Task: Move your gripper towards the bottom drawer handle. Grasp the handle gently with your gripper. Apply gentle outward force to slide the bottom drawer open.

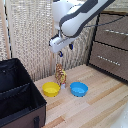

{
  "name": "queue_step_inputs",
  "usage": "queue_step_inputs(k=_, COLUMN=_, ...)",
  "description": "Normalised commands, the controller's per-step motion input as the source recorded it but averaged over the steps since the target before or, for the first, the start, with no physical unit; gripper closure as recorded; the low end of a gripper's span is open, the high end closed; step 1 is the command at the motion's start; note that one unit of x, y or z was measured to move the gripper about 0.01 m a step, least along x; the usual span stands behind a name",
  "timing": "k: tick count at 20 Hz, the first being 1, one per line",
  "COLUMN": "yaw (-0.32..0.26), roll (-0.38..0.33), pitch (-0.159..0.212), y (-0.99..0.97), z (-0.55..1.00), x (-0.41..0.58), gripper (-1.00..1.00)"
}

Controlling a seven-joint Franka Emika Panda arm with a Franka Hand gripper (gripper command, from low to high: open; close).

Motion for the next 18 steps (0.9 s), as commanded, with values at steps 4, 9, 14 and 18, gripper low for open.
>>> queue_step_inputs(k=4, yaw=0.145, roll=-0.350, pitch=0.062, y=-0.24, z=-0.12, x=-0.026, gripper=-1.00)
queue_step_inputs(k=9, yaw=0.141, roll=-0.356, pitch=0.060, y=-0.24, z=-0.12, x=-0.034, gripper=-1.00)
queue_step_inputs(k=14, yaw=0.149, roll=-0.367, pitch=0.039, y=-0.21, z=-0.12, x=-0.035, gripper=-1.00)
queue_step_inputs(k=18, yaw=0.157, roll=-0.375, pitch=0.027, y=-0.16, z=-0.13, x=-0.059, gripper=-1.00)
